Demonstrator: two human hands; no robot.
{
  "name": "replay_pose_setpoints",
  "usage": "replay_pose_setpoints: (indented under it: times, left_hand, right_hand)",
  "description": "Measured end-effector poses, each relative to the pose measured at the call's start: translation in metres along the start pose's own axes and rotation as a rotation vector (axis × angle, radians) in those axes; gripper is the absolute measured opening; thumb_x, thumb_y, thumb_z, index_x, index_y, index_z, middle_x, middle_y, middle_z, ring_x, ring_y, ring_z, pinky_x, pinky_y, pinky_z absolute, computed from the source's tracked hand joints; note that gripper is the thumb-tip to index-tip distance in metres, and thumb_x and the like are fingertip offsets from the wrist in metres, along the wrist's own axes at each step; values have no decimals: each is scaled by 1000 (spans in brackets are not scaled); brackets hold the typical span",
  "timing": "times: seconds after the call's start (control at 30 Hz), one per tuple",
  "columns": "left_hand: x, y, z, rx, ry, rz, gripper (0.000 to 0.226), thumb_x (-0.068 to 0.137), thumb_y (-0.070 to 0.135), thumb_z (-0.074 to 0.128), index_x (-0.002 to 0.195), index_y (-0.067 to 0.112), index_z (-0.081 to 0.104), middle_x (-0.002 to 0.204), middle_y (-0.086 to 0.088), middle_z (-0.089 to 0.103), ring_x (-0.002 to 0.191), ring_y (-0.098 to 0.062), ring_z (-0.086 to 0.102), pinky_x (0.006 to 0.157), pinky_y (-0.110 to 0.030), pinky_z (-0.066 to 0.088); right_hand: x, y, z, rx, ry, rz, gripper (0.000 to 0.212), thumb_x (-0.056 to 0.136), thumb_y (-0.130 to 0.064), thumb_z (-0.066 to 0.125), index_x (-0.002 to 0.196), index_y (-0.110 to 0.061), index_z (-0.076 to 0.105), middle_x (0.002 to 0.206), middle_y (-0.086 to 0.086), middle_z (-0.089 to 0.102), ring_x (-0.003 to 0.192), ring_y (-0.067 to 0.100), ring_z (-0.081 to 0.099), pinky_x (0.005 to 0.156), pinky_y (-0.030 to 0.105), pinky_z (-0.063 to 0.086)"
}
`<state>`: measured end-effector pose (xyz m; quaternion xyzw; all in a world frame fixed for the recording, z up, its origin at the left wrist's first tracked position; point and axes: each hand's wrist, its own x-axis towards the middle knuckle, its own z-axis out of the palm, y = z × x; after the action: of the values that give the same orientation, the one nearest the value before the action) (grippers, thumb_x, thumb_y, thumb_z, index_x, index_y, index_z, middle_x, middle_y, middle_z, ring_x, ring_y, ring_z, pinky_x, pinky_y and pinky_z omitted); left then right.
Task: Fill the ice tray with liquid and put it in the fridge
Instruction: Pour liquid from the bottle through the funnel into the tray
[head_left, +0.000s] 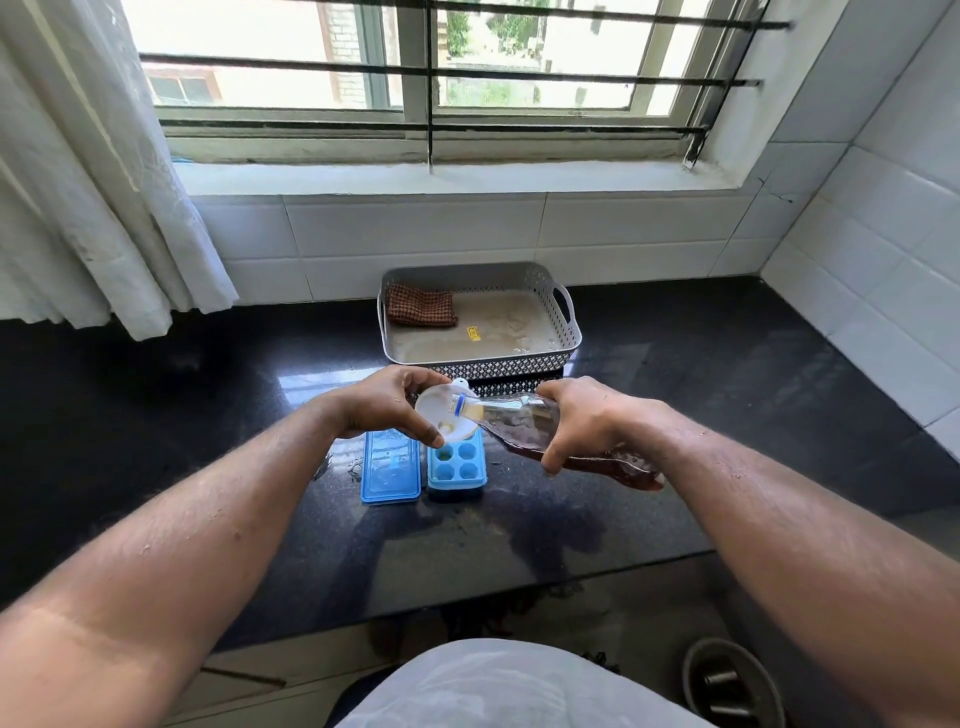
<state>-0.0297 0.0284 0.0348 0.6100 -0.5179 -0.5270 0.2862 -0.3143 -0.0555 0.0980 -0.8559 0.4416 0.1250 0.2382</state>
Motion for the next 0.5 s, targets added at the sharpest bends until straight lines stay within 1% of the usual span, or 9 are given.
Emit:
replay_pose_setpoints:
  times: [0.1,0.27,0.4,0.5]
  left_hand:
    - [0,0,0,-6,0,1,76,57,-2,96,123,24,69,105,3,78,91,-12,75,75,-28,60]
    - [-2,1,0,-6,3,2,76,57,-1,97,123,25,68,104,4,78,91,-12,75,73,-26,60]
    - [-4,2,1,-10,11,4,80,58,-4,96,128,21,66,107,-1,77,91,-13,76,74,-27,60]
    - [-5,3,0,-15,11,-1,81,59,-4,95,131,19,65,111,-4,76,93,-15,76,76,-29,61]
  right_hand:
    - [-1,0,0,1,3,9,67,48,-41,96,99,-29,55,95,-10,61,86,12,62,66,28,49]
    - [-2,-1,-2,2,2,4,63,48,-40,96,96,-32,56,94,-10,62,82,8,60,60,27,47]
    - [-4,-2,-3,-6,5,9,64,48,-41,95,100,-30,59,96,-8,63,84,10,62,65,29,52]
    - [-4,-3,-3,0,4,10,63,48,-40,96,98,-30,59,95,-8,64,83,10,62,62,28,51]
